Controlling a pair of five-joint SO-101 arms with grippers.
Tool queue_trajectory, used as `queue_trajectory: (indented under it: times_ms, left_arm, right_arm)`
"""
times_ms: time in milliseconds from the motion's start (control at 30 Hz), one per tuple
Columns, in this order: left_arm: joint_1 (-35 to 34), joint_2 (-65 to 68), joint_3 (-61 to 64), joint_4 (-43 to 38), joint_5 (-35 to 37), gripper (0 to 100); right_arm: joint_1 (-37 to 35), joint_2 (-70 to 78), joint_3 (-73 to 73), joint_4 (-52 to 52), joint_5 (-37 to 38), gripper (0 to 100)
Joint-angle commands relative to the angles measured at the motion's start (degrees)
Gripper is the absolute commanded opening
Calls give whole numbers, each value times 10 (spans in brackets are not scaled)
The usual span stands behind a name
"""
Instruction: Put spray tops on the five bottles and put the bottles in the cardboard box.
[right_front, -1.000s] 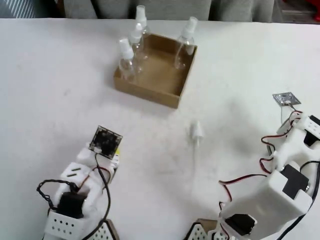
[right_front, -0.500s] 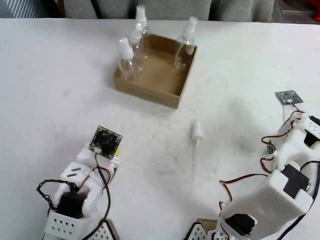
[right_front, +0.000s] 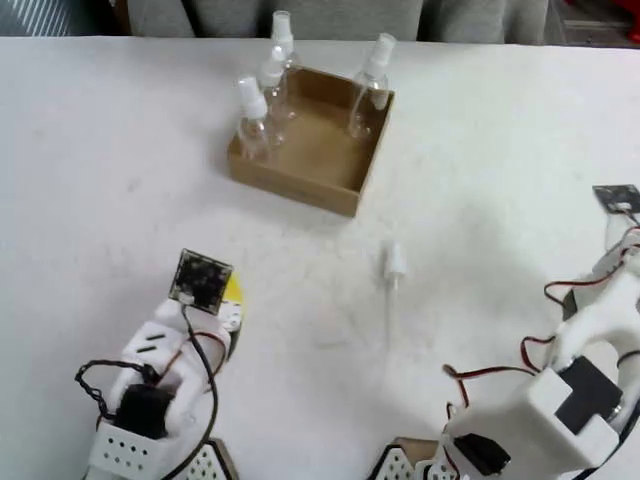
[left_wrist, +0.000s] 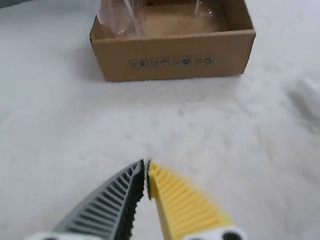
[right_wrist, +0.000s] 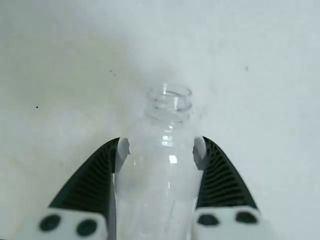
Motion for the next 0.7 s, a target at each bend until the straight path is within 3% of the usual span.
queue_trajectory:
  times_ms: [0, 167, 300, 467, 667]
  left_arm:
    - [40, 15, -55, -4, 23, 24]
    - [55, 152, -146, -22, 23, 24]
    - [109, 324, -280, -21, 29, 24]
    - [194, 509, -405, -22, 142, 47]
    - [291, 676, -466, -46, 258, 245]
  right_arm:
    - [22, -29, -23, 6, 0, 16]
    - [29, -31, 10, 5, 48, 16]
    - [30, -30, 22, 5, 55, 16]
    - [36, -30, 23, 5, 55, 16]
    - [55, -30, 22, 0, 56, 16]
